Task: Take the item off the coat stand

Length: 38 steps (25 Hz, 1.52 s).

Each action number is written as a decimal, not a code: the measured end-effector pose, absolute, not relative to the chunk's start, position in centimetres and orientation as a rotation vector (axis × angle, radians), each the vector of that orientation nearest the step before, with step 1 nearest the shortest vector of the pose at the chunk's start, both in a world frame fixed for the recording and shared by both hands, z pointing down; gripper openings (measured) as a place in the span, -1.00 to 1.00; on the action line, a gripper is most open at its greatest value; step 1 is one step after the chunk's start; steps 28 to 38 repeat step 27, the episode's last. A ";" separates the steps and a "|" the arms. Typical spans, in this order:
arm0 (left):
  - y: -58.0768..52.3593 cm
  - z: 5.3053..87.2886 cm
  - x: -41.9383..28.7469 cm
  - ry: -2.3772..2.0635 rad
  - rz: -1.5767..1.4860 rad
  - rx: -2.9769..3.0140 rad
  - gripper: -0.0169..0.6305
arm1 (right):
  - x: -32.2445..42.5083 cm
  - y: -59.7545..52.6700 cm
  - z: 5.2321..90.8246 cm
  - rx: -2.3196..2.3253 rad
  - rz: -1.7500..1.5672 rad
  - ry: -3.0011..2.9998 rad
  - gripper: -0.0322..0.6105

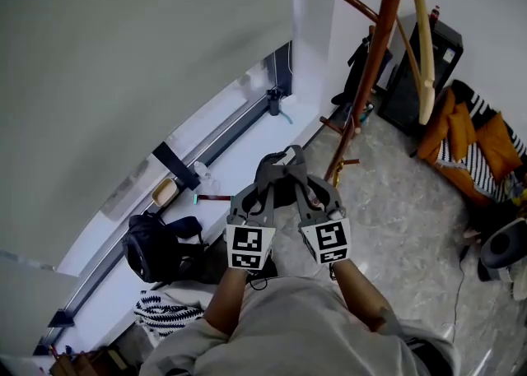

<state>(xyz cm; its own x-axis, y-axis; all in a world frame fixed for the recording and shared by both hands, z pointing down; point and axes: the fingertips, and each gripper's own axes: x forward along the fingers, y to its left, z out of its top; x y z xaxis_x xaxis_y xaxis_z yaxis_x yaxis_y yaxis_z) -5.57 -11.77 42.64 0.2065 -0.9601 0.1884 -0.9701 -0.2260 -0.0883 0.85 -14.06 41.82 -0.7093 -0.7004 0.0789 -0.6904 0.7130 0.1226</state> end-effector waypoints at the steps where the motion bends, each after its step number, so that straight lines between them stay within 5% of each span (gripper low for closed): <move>1: -11.3 42.5 -5.2 -1.927 0.312 2.401 -0.84 | 1.3 -13.6 41.7 1.137 -0.129 -2.800 -0.75; 38: -6.8 41.7 -0.4 -1.914 0.310 2.448 -0.84 | 6.5 -9.2 41.2 1.204 -0.143 -2.793 -0.77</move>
